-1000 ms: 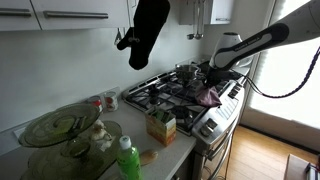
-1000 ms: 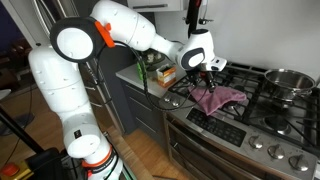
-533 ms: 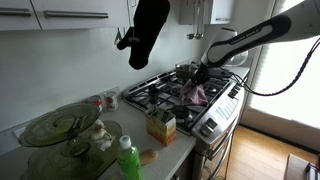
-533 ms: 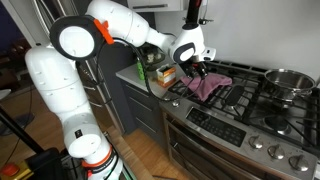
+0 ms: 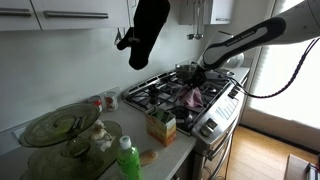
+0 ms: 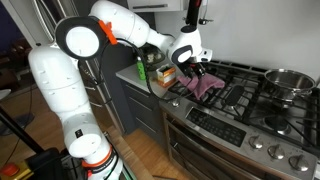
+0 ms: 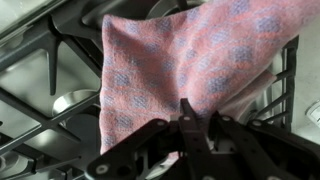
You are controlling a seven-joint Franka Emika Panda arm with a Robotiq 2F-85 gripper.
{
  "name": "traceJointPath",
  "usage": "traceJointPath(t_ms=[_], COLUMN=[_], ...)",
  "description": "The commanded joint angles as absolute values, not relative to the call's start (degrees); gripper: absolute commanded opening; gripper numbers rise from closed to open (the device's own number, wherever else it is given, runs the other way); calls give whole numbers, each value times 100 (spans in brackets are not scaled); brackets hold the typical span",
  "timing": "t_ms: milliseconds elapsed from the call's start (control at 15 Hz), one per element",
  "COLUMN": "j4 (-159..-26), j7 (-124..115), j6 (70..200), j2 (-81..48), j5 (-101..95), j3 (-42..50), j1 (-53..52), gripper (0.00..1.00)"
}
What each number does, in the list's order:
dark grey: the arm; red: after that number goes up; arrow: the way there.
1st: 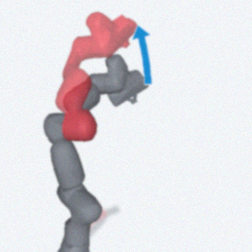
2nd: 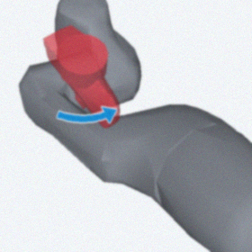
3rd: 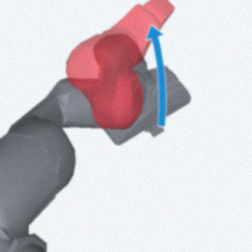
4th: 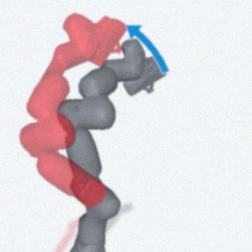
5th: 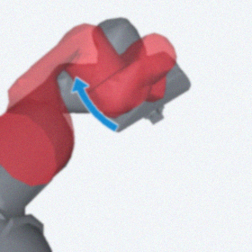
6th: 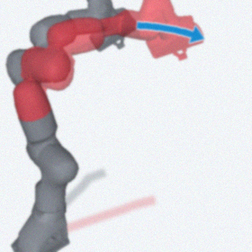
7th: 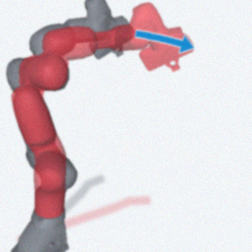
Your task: Pick up the pink cloth and wipe the bottom left cooker on the stove, put the pick cloth black onto the borehole
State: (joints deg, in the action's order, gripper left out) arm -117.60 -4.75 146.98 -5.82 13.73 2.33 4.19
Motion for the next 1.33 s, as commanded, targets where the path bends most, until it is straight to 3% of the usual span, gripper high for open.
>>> traceJointPath(t_ms=[0, 467, 1067, 1267], j4=[-11755, -11617, -11726, -11730], j7=[-86, 1415, 917, 355], j6=[14520, 13858, 16132, 15916], j2=[-585, -870, -1389, -1340], j5=[1730, 2946, 1190, 158], j3=[122, -271, 111, 442], j1=[388, 350, 281, 177], gripper=[4, 4, 4, 4])
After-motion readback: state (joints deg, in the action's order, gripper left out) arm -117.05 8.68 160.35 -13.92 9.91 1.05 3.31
